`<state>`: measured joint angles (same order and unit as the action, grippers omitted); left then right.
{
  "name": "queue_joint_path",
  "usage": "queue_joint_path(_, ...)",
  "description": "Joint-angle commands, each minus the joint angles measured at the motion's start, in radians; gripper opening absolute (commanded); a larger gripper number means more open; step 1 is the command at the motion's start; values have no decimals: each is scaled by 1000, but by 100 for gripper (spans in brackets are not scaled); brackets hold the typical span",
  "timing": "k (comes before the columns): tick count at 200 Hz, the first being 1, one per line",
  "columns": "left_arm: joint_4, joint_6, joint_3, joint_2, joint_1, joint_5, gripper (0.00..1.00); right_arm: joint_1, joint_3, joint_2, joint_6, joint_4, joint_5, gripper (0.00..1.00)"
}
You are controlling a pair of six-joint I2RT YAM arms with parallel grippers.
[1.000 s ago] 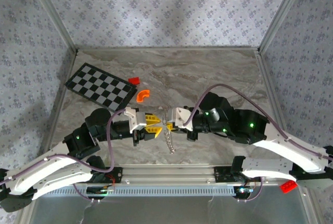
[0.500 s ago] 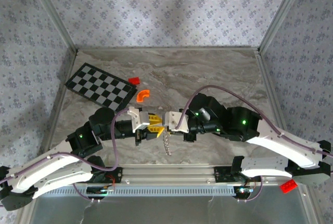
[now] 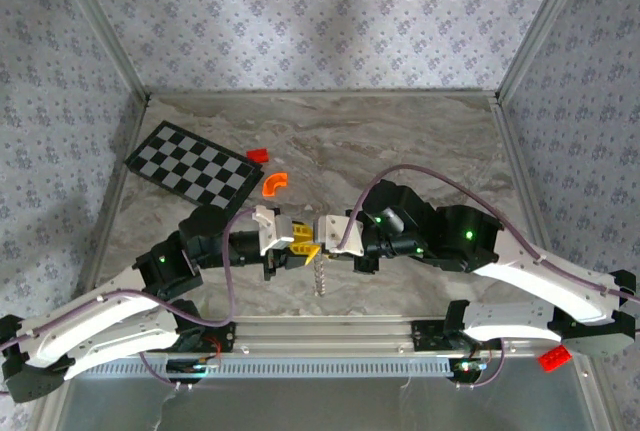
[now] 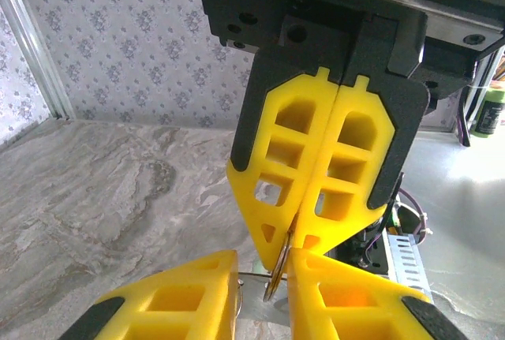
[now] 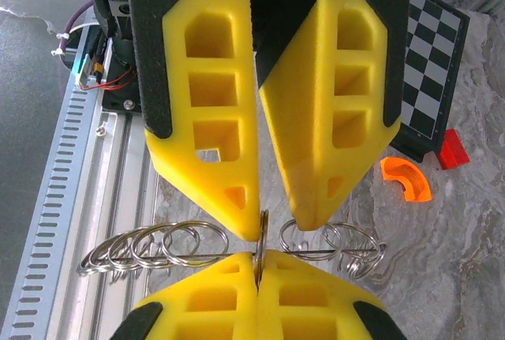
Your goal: Put the keys on the keyring
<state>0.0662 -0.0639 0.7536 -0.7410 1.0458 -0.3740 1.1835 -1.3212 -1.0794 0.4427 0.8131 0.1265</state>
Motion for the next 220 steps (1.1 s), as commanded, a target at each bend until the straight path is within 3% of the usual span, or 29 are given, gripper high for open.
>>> queue_joint_path(1,-25,-17,-7,-4,-1,14,22,7,-39,15,20,-2,43,0)
queue_joint_path(114,-44,-47,-48,34,-2,48,11,16,-58,-20,26,0,81,0)
queue_joint_path(142,-57,-35,-51,37,-1,42,0,18,-58,-21,23,3,82,0)
queue_joint_path(176,-134,11,-80,27,-1,26,0,21,-42,-3,17,-20,57,0)
queue_joint_path(220,-179,45,-82,49,-1,-3,0,21,33,73,-40,-129,27,29)
